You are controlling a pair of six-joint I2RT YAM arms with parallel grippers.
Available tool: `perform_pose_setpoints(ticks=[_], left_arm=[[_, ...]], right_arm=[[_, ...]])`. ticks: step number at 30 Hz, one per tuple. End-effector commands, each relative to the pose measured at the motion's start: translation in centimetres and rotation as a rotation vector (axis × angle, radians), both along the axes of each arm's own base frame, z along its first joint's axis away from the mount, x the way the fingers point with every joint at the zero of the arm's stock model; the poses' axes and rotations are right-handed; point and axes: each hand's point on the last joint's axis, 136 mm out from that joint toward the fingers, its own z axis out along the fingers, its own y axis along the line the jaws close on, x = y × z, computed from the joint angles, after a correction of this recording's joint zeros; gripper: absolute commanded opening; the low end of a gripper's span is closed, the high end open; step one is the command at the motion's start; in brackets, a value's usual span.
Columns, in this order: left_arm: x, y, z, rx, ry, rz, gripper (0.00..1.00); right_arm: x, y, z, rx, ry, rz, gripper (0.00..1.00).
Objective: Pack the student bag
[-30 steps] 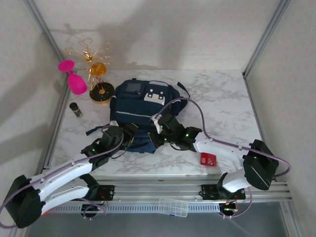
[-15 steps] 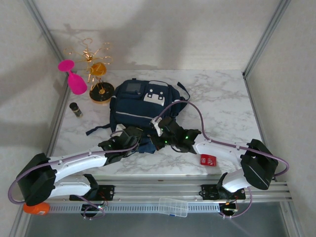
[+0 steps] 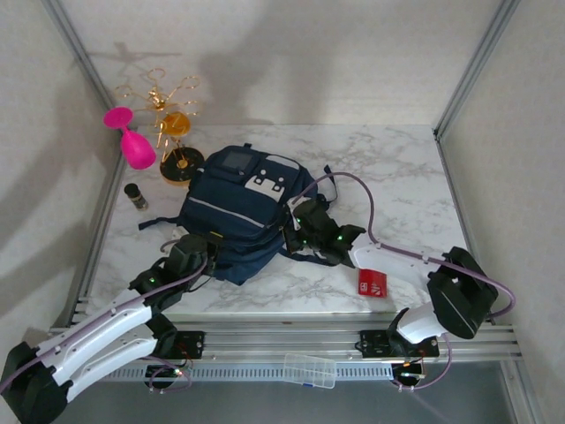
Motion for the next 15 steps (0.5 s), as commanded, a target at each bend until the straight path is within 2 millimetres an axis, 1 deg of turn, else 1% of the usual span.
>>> perform_pose_setpoints(ticks=[1,3,5,6,8,9,10,11,12,13,14,15], left_arm=[[-0.1,3.9,-1.1,0.147,0.008,0.094,0.0],[0.2,3.6,-1.2,0.145,0.016,0.072,0.0],[0.5,3.3,-1.2,0.15,0.017,0.046,0.0],[0.5,3.2,-1.2,0.158,0.021,0.038,0.0],[0.9,2.7,-1.0,0.169,0.016,0.01,0.0],[1.1,2.6,-0.8,0.176,0.011,-0.003,0.0],[1.3,2.3,-0.5,0.187,0.001,-0.02,0.03],[1.4,2.2,-0.4,0.201,0.003,-0.034,0.14],[1.5,2.0,-0.2,0.216,0.0,-0.054,0.26],[1.5,1.8,-0.2,0.241,0.003,-0.076,0.38],[1.4,2.2,-0.4,0.277,0.021,-0.08,0.42],[1.3,2.5,-0.4,0.312,0.033,-0.084,0.42]], right_arm=[[4.8,-5.2,-2.0,-0.132,-0.005,-0.254,0.0],[6.3,-4.9,-1.5,-0.123,-0.021,-0.278,0.0],[6.8,-3.9,-0.8,-0.103,-0.031,-0.257,0.0],[6.6,-3.3,-0.5,-0.084,-0.021,-0.229,0.0],[5.5,-1.7,0.7,-0.022,-0.003,-0.133,0.0],[4.9,-1.3,1.2,0.002,-0.001,-0.102,0.0],[4.3,-1.2,1.8,0.028,0.004,-0.078,0.0],[3.7,-1.1,2.1,0.048,0.014,-0.057,0.14],[3.3,-1.1,2.3,0.058,0.027,-0.043,0.24],[3.0,-1.2,2.6,0.063,0.04,-0.037,0.33],[3.0,-1.3,3.0,0.069,0.052,-0.043,0.39],[3.0,-1.2,3.2,0.081,0.069,-0.047,0.43]])
